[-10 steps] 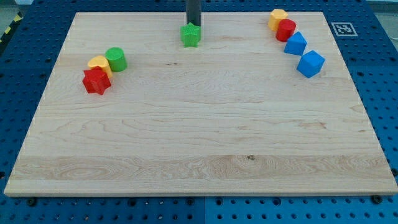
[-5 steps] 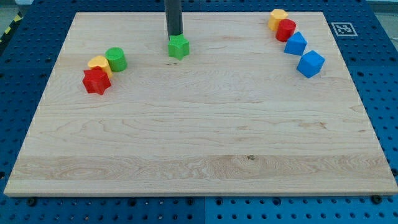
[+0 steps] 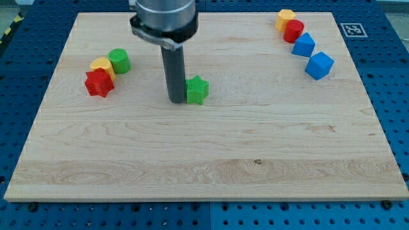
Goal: Push the green star parallel to the bottom of the blue cube
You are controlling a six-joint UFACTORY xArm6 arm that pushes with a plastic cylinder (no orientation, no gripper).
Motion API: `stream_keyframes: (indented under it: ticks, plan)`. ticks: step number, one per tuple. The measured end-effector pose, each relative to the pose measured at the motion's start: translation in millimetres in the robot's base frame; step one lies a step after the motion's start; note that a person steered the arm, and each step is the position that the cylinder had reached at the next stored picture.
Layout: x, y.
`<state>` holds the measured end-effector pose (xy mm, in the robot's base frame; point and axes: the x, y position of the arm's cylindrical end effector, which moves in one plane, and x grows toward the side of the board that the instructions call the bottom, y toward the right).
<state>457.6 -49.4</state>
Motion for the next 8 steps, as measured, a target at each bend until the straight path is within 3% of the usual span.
stream_keyframes:
  ticks: [5, 8]
  plan:
    - [-15.2, 5.4]
    - [-23.5, 36.8]
